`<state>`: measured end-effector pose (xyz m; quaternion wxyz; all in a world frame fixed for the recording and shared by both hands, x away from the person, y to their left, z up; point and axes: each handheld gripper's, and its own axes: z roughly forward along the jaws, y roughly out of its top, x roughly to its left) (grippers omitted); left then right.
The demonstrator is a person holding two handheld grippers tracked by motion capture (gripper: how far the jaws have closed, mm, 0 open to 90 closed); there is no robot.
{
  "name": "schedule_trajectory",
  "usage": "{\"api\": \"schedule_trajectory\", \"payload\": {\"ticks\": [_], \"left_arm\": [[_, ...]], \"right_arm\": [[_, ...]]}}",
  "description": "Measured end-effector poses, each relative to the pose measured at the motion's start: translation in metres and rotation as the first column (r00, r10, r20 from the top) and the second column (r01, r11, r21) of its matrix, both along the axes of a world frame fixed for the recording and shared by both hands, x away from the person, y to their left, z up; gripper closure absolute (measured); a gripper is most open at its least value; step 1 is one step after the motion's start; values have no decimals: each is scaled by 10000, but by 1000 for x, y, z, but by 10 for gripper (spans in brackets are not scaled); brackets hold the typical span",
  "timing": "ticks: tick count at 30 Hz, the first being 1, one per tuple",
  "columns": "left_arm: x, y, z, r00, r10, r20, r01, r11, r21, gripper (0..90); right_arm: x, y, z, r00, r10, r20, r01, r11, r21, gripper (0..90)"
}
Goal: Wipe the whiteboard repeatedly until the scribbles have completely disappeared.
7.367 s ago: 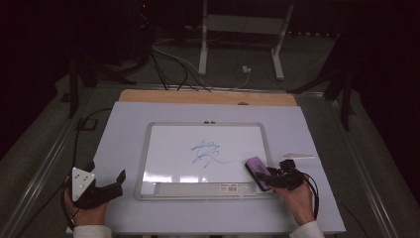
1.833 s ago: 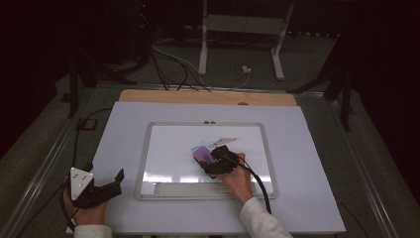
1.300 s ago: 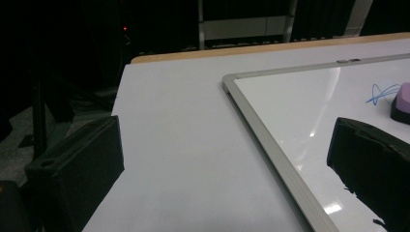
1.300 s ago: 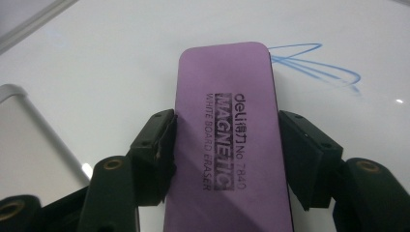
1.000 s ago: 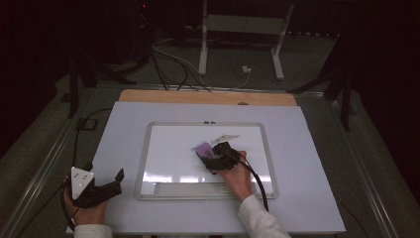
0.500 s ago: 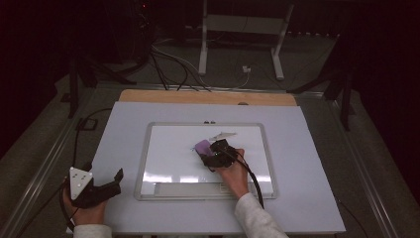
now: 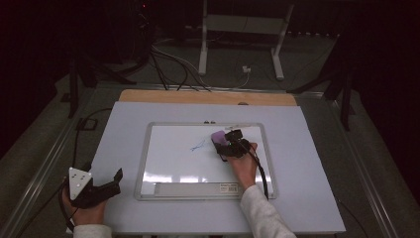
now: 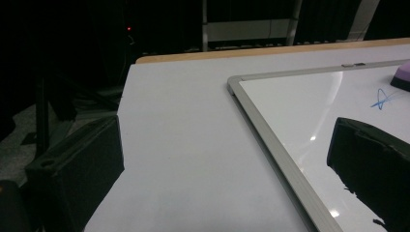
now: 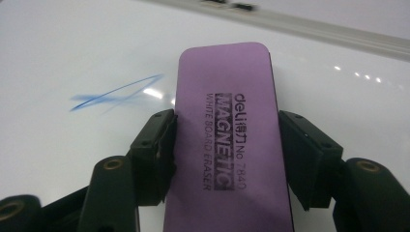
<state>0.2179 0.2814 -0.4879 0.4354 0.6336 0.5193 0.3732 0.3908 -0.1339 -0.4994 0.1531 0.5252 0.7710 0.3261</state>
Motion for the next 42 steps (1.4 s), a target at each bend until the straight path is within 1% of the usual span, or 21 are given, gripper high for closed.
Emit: {"api": "schedule_trajectory", "payload": {"ticks": [1,3,5,7,9,11,12,14,18,20,21,23,26,28,30,31,32,33,36,38,42], "left_arm": [[0,0,0,10000,0,-13,0,10000,11,5],[1,-1,-1,10000,-25,-18,25,10000,12,5],[1,-2,-1,10000,-40,-54,40,10000,49,5],[1,-2,-1,10000,-41,-56,42,10000,77,5],[1,-2,0,10000,-24,-26,24,10000,45,5],[0,-1,0,10000,3,-1,-3,10000,28,5],[0,-1,0,10000,8,-8,-8,10000,30,5],[0,0,0,10000,38,2,-38,10000,-31,5],[0,0,-1,10000,41,-13,-41,10000,-29,5],[1,0,-1,10000,27,-38,-27,10000,19,5],[1,-1,-1,10000,24,-38,-24,10000,15,5],[2,-2,-1,10000,12,-51,-12,10000,57,5],[2,-3,-1,10000,9,-57,-9,10000,69,5],[1,-3,-1,10000,3,-63,-2,10000,75,5],[1,-2,-1,10000,-1,-62,2,10000,67,5],[1,-2,-1,10000,-1,-50,2,10000,53,5],[1,-2,-1,10000,15,-41,-15,10000,29,5],[0,-1,-1,10000,24,-32,-24,10000,39,5],[0,0,0,10000,53,1,-53,10000,-24,5],[0,1,-1,10000,71,-5,-71,10000,-30,5],[0,1,-1,9999,136,-33,-136,9999,-89,5]], "right_arm": [[2,-2,0,10000,-60,-74,61,9999,111,411],[3,2,0,10000,-55,-19,55,10000,4,412],[0,10,0,9995,300,-34,-300,9995,111,412],[-5,21,-1,9954,952,-114,-948,9949,358,411],[-10,32,-1,9894,1452,-37,-1451,9892,201,411],[-9,36,0,9873,1586,-28,-1586,9873,91,411],[-7,34,-1,9888,1488,-64,-1487,9888,147,411],[-1,25,-1,9963,857,-93,-855,9962,170,412],[10,6,0,9998,-161,-93,162,9998,133,411],[13,1,-1,9993,-309,-190,314,9991,279,411],[12,3,-1,9993,-328,-152,331,9992,233,411],[10,9,-1,9998,-54,-174,60,9994,341,411],[3,28,-2,9971,749,-132,-743,9964,405,411],[-3,43,-2,9896,1434,-135,-1427,9888,438,411],[-9,57,-2,9766,2145,-152,-2137,9760,411,411],[-11,62,-1,9718,2353,-169,-2345,9714,380,411],[-11,64,-1,9710,2386,-154,-2381,9708,281,411],[-9,64,0,9712,2374,-177,-2369,9712,274,411],[0,53,-1,9861,1645,-219,-1636,9858,386,411],[5,44,-1,9933,1140,-200,-1135,9932,268,411],[13,36,-1,9968,757,-251,-749,9966,337,411]]}}
